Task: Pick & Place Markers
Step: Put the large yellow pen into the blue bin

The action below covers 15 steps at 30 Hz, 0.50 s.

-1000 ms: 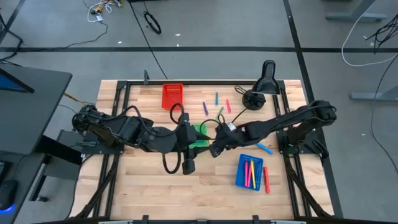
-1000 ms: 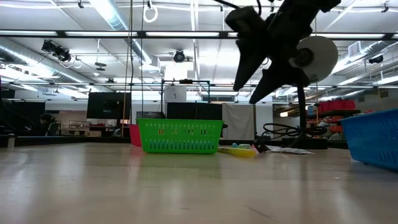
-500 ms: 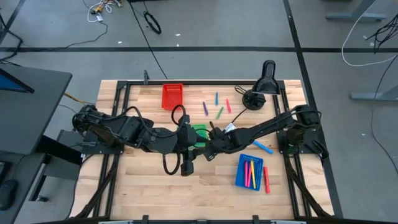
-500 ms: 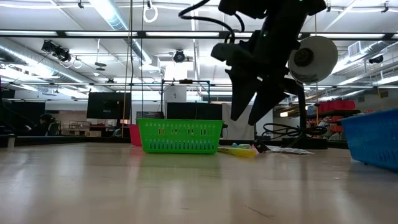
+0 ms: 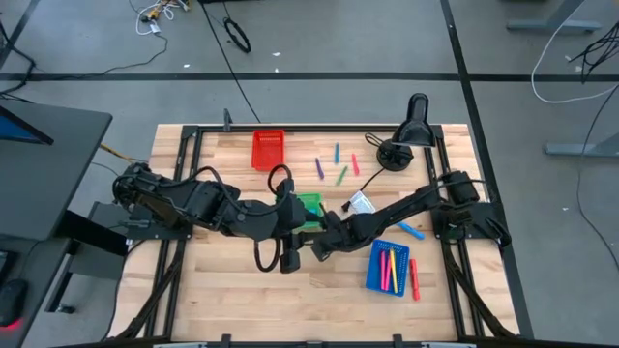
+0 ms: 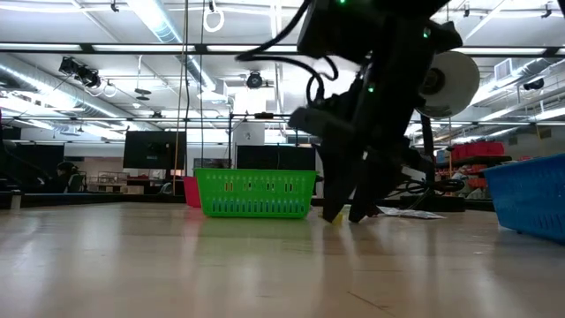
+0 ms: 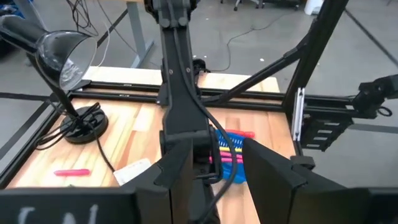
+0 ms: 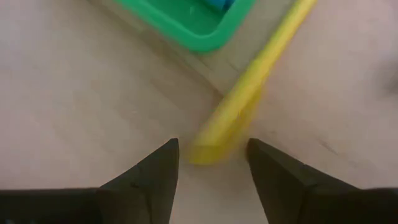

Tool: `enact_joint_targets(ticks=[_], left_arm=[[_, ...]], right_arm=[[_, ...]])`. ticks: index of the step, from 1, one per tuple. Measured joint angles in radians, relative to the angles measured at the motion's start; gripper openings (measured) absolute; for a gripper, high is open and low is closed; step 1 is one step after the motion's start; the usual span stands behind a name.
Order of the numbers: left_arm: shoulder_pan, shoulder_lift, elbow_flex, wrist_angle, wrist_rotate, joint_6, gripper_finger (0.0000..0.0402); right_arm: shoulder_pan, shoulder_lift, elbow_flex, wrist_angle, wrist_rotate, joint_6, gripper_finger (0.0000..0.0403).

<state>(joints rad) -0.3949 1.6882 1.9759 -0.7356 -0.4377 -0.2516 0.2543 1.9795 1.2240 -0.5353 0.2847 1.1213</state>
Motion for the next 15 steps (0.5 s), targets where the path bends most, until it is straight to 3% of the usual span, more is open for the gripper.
enact_joint_targets(ticks=[8,15], left_arm=[[-0.002,0.000,0.000,-0.003,0.079,-0.006,0.0145],[-0.002,0.000,0.000,-0.005,0.084,-0.007,0.0145]], right_arm=[[-0.002,0.009,0.002,-0.010,0.013,0.026,0.0199],[-0.012,-0.013,0.051,-0.021,0.019,0.079,0.0199]])
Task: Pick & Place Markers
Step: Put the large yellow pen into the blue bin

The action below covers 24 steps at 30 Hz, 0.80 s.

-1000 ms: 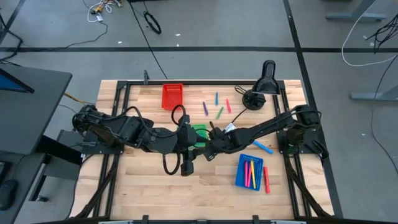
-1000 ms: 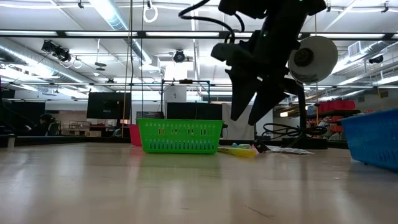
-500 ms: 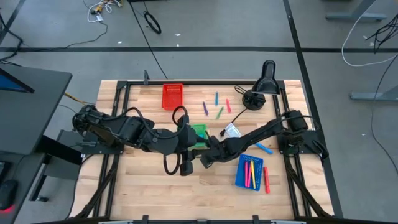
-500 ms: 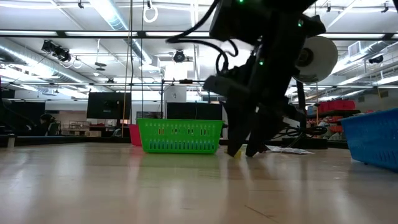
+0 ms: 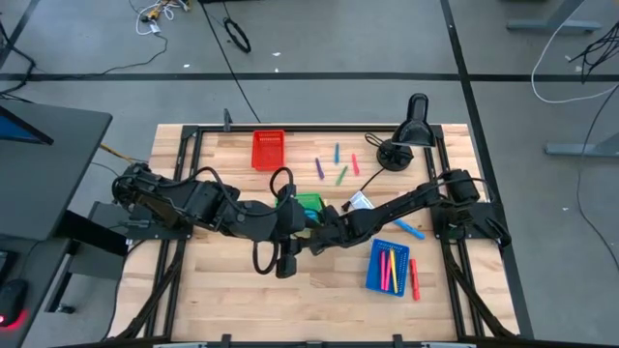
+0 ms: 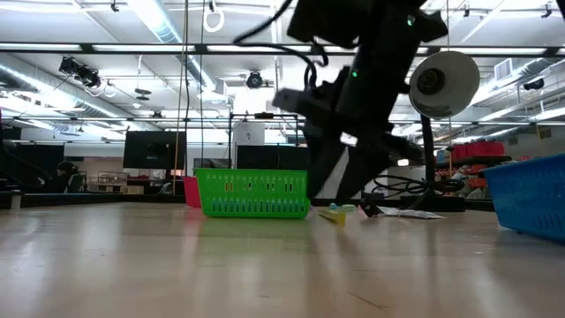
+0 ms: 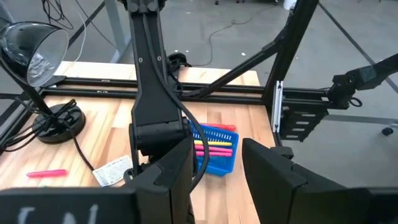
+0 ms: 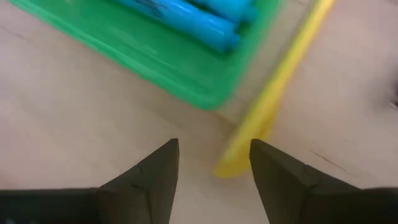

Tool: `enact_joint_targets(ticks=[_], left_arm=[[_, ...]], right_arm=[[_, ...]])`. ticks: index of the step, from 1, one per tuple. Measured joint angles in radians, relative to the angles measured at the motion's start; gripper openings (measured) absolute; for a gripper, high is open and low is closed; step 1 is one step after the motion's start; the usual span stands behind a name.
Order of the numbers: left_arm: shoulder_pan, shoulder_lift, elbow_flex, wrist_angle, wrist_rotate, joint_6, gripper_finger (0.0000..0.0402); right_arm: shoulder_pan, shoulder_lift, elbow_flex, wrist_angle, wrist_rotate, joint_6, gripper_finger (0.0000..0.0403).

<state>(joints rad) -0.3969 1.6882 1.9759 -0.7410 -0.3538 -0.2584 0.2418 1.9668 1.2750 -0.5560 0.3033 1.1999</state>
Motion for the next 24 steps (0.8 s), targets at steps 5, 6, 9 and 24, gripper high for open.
enact_joint_targets(ticks=[5,6,9,24], left_arm=[[0.000,0.000,0.000,-0.004,0.000,0.000,0.0145],[0.000,0.000,0.000,-0.007,0.000,0.000,0.0145],[0.000,0.000,0.000,-0.013,0.010,0.000,0.0145],[0.000,0.000,0.000,-0.021,0.080,-0.001,0.0145]], right_arm=[[-0.015,0.006,0.020,0.031,0.030,0.023,0.0199],[-0.024,0.006,0.020,0.026,0.036,0.027,0.0199],[-0.043,0.017,0.020,-0.021,0.039,0.047,0.0199],[-0.046,0.069,0.023,-0.051,0.045,0.048,0.0198]])
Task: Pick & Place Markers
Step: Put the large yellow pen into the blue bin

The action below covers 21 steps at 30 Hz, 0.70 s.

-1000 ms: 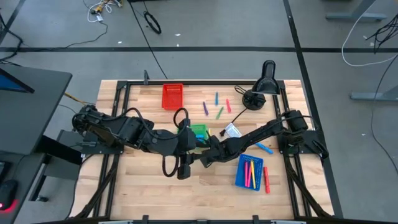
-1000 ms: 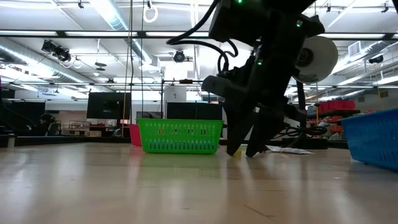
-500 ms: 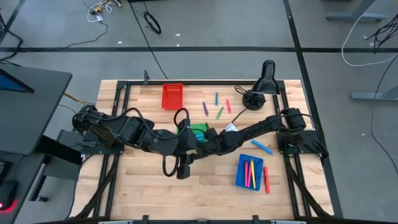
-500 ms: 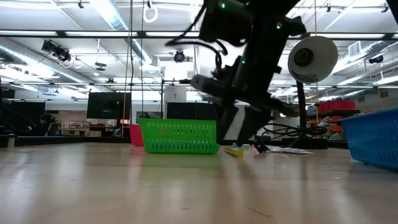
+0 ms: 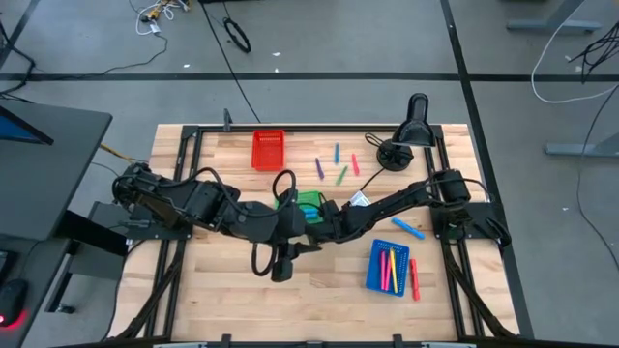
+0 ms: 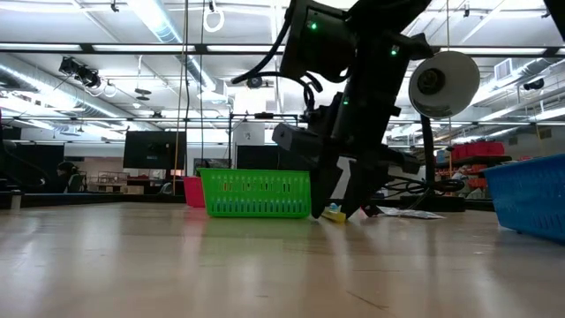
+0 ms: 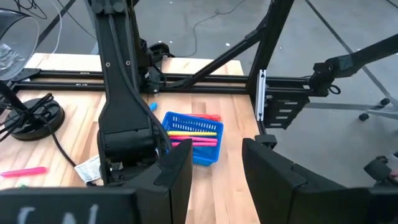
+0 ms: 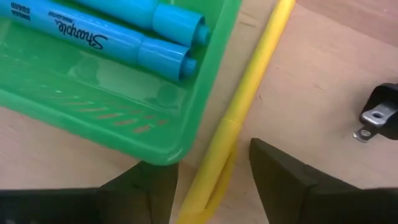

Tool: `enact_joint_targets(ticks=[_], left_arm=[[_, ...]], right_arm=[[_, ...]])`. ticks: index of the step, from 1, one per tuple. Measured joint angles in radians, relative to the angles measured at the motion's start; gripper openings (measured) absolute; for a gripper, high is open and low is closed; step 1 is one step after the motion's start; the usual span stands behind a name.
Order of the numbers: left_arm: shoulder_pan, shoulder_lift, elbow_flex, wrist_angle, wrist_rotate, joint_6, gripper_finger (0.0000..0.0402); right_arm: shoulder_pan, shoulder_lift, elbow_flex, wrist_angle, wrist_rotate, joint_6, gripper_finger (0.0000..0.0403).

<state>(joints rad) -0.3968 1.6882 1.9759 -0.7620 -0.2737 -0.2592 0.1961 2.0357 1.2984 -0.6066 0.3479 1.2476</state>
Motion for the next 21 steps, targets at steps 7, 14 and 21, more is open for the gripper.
enact_joint_targets(ticks=[7,14,21], left_arm=[[0.000,0.000,0.000,-0.016,-0.001,-0.003,0.0145],[0.000,0.000,0.000,-0.023,-0.001,-0.021,0.0145],[0.000,0.000,0.000,-0.031,-0.001,-0.020,0.0145]], right_arm=[[0.012,-0.003,0.000,-0.060,-0.002,-0.016,0.0145],[0.034,-0.010,0.000,-0.096,-0.019,-0.053,0.0029],[0.074,-0.030,-0.003,-0.161,-0.054,-0.019,0.0028]])
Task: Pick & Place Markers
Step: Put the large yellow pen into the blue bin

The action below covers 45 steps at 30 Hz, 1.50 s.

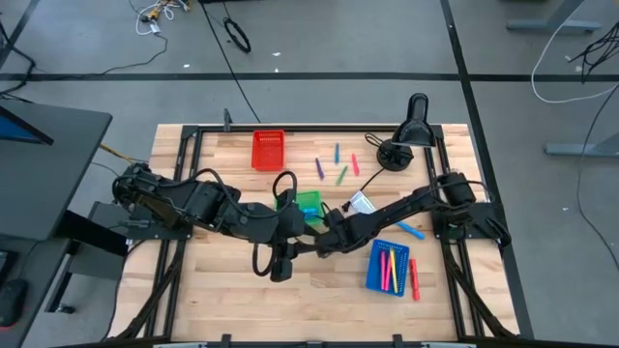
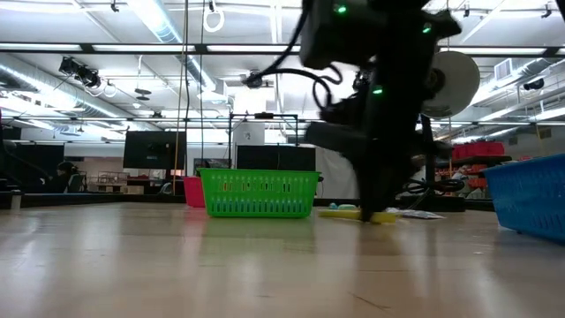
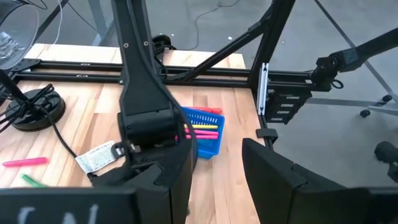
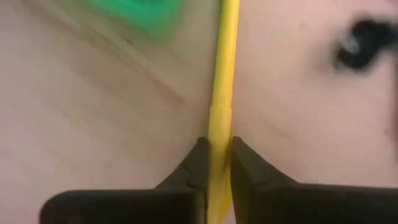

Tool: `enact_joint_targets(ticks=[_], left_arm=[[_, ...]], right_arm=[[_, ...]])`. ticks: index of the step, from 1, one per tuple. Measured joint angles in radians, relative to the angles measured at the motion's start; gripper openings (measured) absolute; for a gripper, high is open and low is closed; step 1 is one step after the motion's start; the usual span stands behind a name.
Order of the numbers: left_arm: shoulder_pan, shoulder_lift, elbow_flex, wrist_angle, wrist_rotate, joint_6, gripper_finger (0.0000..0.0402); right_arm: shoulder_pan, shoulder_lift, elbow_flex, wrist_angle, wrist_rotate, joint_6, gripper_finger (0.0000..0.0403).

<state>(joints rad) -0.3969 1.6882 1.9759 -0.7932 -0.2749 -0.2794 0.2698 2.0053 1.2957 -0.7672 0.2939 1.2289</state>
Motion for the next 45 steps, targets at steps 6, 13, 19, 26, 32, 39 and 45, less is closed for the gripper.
enact_joint_targets(ticks=[6,13,19,26,32,39,45], left_arm=[[0.000,0.000,0.000,-0.008,0.000,0.001,0.0145],[0.001,0.000,0.000,-0.008,0.000,0.003,0.0145],[0.001,0.000,0.000,-0.008,0.000,0.003,0.0145],[0.001,0.000,0.000,-0.014,0.000,0.003,0.0145],[0.001,0.000,0.000,-0.014,0.000,0.004,0.0145],[0.001,0.000,0.000,-0.013,-0.018,0.005,0.0145],[0.001,0.000,0.000,-0.013,-0.019,0.004,0.0145]], right_arm=[[0.031,-0.055,-0.003,-0.103,-0.014,0.028,0.0032],[0.062,-0.122,-0.002,-0.143,-0.003,0.059,0.0032],[0.067,-0.188,-0.002,-0.194,0.004,0.068,0.0032],[0.068,-0.293,-0.001,-0.214,-0.020,-0.082,0.0032],[0.080,-0.392,-0.001,-0.252,-0.135,-0.384,0.0032],[0.122,-0.490,0.000,-0.358,-0.155,-0.794,0.0021],[0.186,-0.565,0.000,-0.415,-0.156,-1.131,0.0018]])
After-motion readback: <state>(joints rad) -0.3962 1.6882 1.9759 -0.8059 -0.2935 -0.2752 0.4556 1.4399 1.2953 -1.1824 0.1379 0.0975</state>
